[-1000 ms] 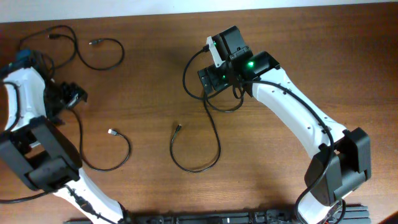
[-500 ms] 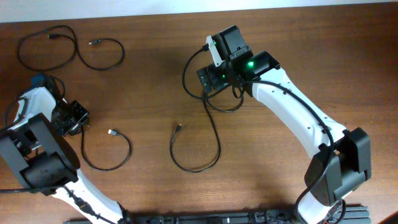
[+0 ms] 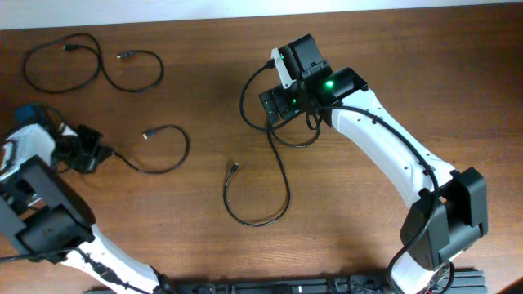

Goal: Untangle cables

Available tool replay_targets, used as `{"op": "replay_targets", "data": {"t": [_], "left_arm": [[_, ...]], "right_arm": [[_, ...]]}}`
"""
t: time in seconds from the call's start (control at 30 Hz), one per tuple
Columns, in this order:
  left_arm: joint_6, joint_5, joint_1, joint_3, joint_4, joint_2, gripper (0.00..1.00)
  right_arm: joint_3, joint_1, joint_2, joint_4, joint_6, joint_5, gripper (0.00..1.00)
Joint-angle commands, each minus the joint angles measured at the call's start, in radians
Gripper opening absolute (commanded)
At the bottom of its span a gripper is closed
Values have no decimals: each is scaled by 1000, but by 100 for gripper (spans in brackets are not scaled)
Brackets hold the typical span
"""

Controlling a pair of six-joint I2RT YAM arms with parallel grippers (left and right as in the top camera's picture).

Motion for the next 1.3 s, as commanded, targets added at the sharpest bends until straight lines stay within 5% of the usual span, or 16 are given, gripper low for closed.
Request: {"op": "replay_targets", "data": {"t": [0.0, 0.17, 0.3, 0.4, 0.5, 0.53, 0.6, 0.77, 0.87, 0.93, 1.03, 1.27], "left_arm": [[-203, 95, 61, 50, -13, 3, 0], [-554, 73, 98, 50, -10, 3, 0], [-681, 17, 129, 50, -6, 3, 0], [-578, -18, 128, 50, -6, 3, 5], [-463, -18, 128, 50, -9, 3, 36], [-420, -18, 128, 50, -13, 3, 59], [-363, -19, 128, 50, -32, 3, 78], [-349, -112, 128, 83, -77, 3, 82], [-350, -365, 128, 197, -190, 3, 82], [-351, -525, 131, 269, -211, 2, 99], [-415, -697, 154, 287, -200, 3, 99], [-445, -728, 303, 280, -198, 52, 99]], "right_arm": [[-5, 5, 9, 0, -2, -4, 98], [-5, 5, 9, 0, -3, -6, 99], [-5, 5, 9, -3, -2, -6, 98], [-5, 4, 9, 0, -3, -6, 98], [-5, 5, 9, 12, -2, -6, 98], [-5, 5, 9, 13, -2, -6, 98], [-5, 5, 9, 12, -2, -6, 98], [-5, 5, 9, 7, -3, -6, 98], [-5, 5, 9, 4, -3, -6, 98], [-5, 4, 9, 5, -3, -6, 98], [-5, 5, 9, 3, -3, -6, 98], [-5, 5, 9, -10, -3, -6, 99]]}}
